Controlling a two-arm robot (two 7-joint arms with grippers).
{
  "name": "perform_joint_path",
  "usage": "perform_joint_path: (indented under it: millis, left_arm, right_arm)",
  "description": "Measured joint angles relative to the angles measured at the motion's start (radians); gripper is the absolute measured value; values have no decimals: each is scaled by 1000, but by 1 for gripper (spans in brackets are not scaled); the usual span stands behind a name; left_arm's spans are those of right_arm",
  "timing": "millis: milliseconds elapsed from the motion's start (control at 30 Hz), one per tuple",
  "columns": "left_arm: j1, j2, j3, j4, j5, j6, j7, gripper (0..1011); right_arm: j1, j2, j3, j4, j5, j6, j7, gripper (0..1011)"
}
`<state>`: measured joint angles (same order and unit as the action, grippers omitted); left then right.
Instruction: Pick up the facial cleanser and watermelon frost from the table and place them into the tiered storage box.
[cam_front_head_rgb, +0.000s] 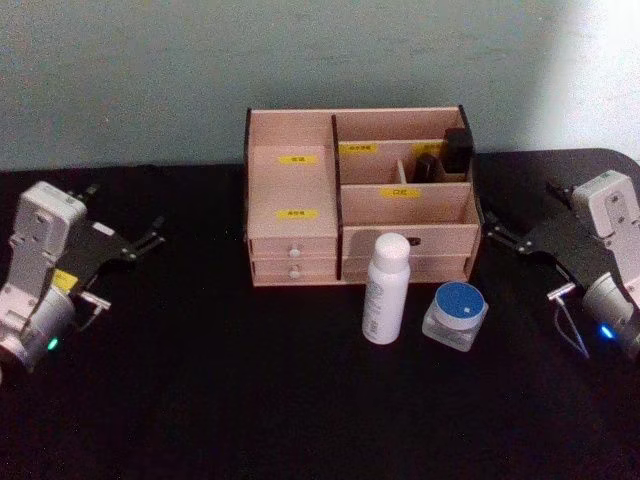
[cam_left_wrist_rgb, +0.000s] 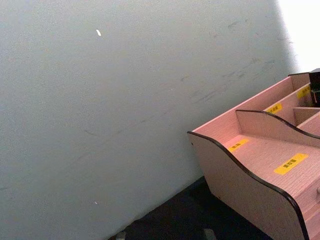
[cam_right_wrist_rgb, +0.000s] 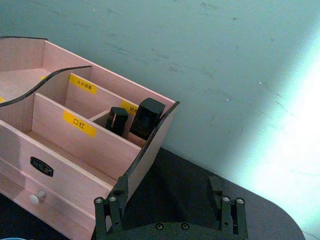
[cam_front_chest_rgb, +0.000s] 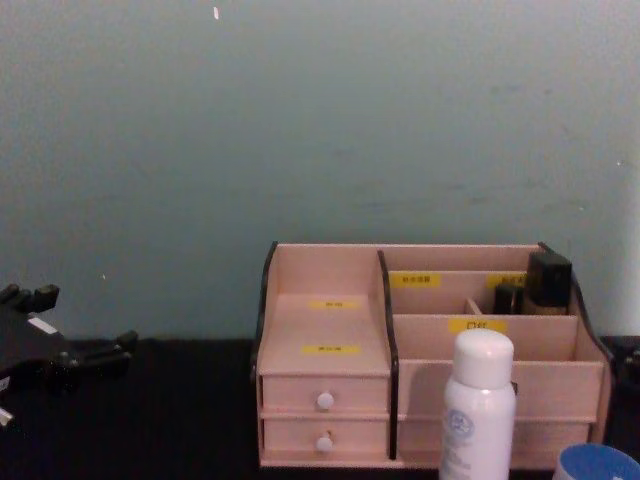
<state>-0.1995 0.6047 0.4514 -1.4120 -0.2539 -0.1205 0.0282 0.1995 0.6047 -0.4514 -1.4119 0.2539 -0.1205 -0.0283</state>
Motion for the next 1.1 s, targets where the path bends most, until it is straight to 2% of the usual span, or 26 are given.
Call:
perform_joint_path:
  millis: [767, 967, 1100]
  left_arm:
    - [0, 0, 0, 0, 0, 0, 0, 1001]
    - [0, 0, 0, 0, 0, 0, 0, 1001]
    - [0, 0, 0, 0, 0, 0, 0, 1001]
  right_arm:
    - [0, 0, 0, 0, 0, 0, 0, 1000]
    - [-15, 1, 29, -18, -8, -22, 4, 1000]
    - [-40, 17, 54, -57, 4, -29, 23, 1000]
